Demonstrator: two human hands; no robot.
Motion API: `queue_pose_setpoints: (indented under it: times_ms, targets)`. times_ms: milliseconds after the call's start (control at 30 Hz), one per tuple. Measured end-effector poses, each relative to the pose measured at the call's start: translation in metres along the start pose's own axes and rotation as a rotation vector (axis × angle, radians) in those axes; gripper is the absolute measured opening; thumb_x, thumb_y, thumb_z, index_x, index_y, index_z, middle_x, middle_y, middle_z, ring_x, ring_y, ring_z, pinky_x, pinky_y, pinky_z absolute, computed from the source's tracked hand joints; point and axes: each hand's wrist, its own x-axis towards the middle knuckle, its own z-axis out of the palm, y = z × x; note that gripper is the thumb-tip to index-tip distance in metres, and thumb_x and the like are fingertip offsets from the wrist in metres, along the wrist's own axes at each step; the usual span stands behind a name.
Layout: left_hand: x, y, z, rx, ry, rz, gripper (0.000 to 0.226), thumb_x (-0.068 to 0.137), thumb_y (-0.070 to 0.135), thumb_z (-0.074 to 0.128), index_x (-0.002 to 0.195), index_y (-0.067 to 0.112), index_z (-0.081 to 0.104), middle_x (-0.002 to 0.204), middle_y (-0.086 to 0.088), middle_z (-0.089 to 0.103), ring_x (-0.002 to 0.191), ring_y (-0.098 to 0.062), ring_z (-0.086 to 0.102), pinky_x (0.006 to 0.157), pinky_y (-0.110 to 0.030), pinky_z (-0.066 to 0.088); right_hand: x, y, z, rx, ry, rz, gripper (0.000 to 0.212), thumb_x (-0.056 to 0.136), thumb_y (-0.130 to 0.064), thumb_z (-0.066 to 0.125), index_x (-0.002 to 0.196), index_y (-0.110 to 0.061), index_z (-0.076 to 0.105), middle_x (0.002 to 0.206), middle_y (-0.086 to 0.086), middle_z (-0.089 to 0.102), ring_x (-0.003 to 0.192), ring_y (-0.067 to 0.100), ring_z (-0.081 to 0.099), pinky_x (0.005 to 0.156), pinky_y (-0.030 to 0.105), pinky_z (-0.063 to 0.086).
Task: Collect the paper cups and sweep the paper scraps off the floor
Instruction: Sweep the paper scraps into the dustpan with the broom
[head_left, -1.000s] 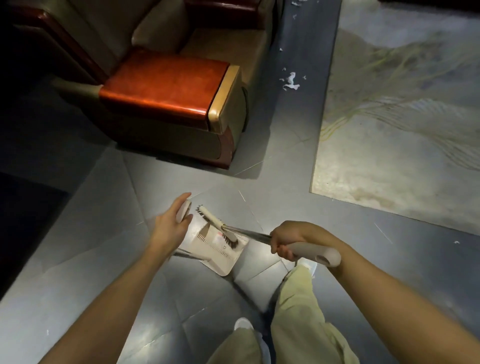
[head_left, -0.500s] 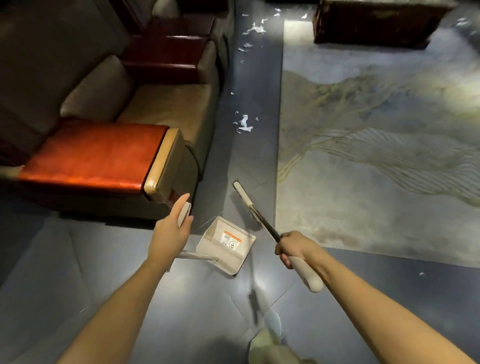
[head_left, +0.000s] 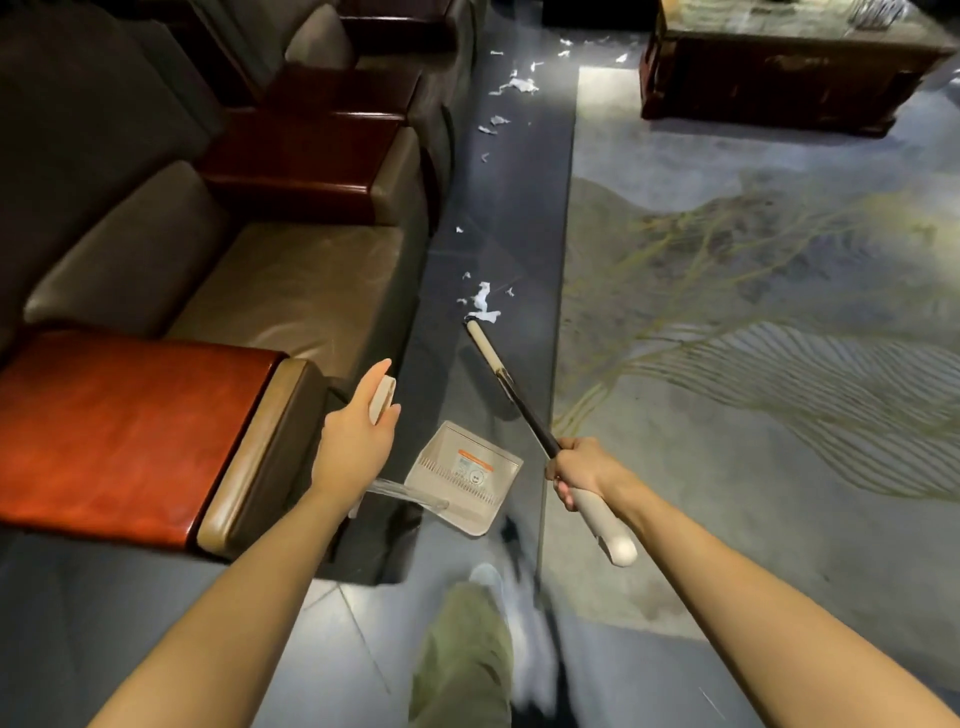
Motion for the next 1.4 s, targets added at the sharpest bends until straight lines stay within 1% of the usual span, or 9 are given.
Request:
queue_pose_setpoints:
  times_ms: [100, 267, 400, 667, 900, 1033, 1167, 1300, 1400]
  targets:
    - [0.072, 0.019, 0.013, -0.037, -0.014, -0.032, 0.053, 0.096, 0.027, 0.051, 0.139, 0.05, 0.029, 0.116, -0.009, 0.061, 0.082, -0.033, 0.065, 0.079, -0.048, 0.056, 0.054, -0.051, -0.018, 0.046, -0.01, 0.008, 0.024, 0.08, 0.011, 0.036, 0.086, -0.008, 0.051, 0.046, 0.006, 0.038, 0.028, 0.011, 0.033, 0.033, 0.014, 0.032]
    - [0.186, 0.057, 0.029, 0.001, -0.033, -0.05, 0.056, 0.096, 0.026, 0.051, 0.14, 0.05, 0.027, 0.133, -0.01, 0.053, 0.108, -0.03, 0.058, 0.097, -0.049, 0.047, 0.128, -0.126, -0.05, 0.096, -0.04, 0.03, 0.027, 0.083, 0.012, 0.037, 0.077, -0.013, 0.044, 0.038, 0.003, 0.038, 0.026, 0.011, 0.031, 0.032, 0.012, 0.028]
    - [0.27, 0.081, 0.043, 0.045, -0.026, -0.07, 0.055, 0.096, 0.025, 0.052, 0.14, 0.049, 0.029, 0.122, -0.011, 0.059, 0.1, -0.031, 0.061, 0.093, -0.047, 0.05, 0.185, -0.185, -0.083, 0.059, -0.04, -0.008, 0.025, 0.085, 0.012, 0.042, 0.07, -0.008, 0.043, 0.039, 0.003, 0.038, 0.026, 0.012, 0.034, 0.032, 0.014, 0.029]
    - [0.433, 0.112, 0.083, 0.016, -0.006, -0.176, 0.056, 0.096, 0.025, 0.053, 0.138, 0.052, 0.029, 0.127, -0.012, 0.058, 0.106, -0.033, 0.06, 0.093, -0.048, 0.05, 0.357, -0.299, -0.167, -0.136, -0.01, -0.104, 0.028, 0.084, 0.01, 0.044, 0.06, -0.004, 0.047, 0.037, 0.006, 0.047, 0.029, 0.016, 0.043, 0.04, 0.021, 0.037]
    - [0.53, 0.124, 0.097, 0.08, -0.027, -0.173, 0.055, 0.095, 0.022, 0.053, 0.141, 0.044, 0.033, 0.114, -0.012, 0.064, 0.084, -0.02, 0.059, 0.077, -0.025, 0.041, 0.483, -0.384, -0.207, -0.321, -0.027, -0.011, 0.031, 0.088, 0.002, 0.048, 0.058, -0.003, 0.05, 0.045, 0.01, 0.053, 0.036, 0.019, 0.048, 0.04, 0.021, 0.039]
    - [0.572, 0.125, 0.1, 0.091, -0.026, -0.223, 0.055, 0.095, 0.023, 0.053, 0.138, 0.05, 0.032, 0.093, -0.016, 0.068, 0.062, -0.008, 0.055, 0.068, -0.025, 0.043, 0.53, -0.394, -0.215, -0.066, -0.059, 0.115, 0.032, 0.094, 0.004, 0.037, 0.064, -0.004, 0.045, 0.036, 0.005, 0.046, 0.026, 0.012, 0.042, 0.03, 0.014, 0.033]
    - [0.598, 0.123, 0.092, 0.128, -0.031, -0.256, 0.054, 0.096, 0.024, 0.052, 0.136, 0.053, 0.03, 0.066, -0.003, 0.059, 0.057, -0.012, 0.057, 0.059, -0.022, 0.041, 0.555, -0.397, -0.214, -0.001, -0.078, 0.188, 0.038, 0.097, 0.001, 0.032, 0.061, -0.005, 0.041, 0.04, 0.009, 0.041, 0.022, 0.013, 0.038, 0.028, 0.013, 0.03]
    - [0.609, 0.12, 0.083, 0.117, -0.026, -0.286, 0.056, 0.096, 0.024, 0.052, 0.138, 0.053, 0.029, 0.083, -0.006, 0.066, 0.064, -0.014, 0.061, 0.058, -0.022, 0.044, 0.569, -0.396, -0.211, -0.236, -0.121, 0.188, 0.034, 0.095, 0.005, 0.036, 0.063, -0.002, 0.044, 0.046, 0.012, 0.043, 0.03, 0.018, 0.04, 0.032, 0.016, 0.032]
    - [0.616, 0.119, 0.085, 0.137, -0.001, -0.258, 0.057, 0.095, 0.023, 0.053, 0.141, 0.047, 0.029, 0.098, -0.009, 0.069, 0.076, -0.022, 0.065, 0.069, -0.026, 0.047, 0.574, -0.392, -0.202, -0.395, -0.119, 0.147, 0.02, 0.094, 0.004, 0.039, 0.077, -0.001, 0.046, 0.047, 0.011, 0.04, 0.023, 0.013, 0.038, 0.029, 0.015, 0.029]
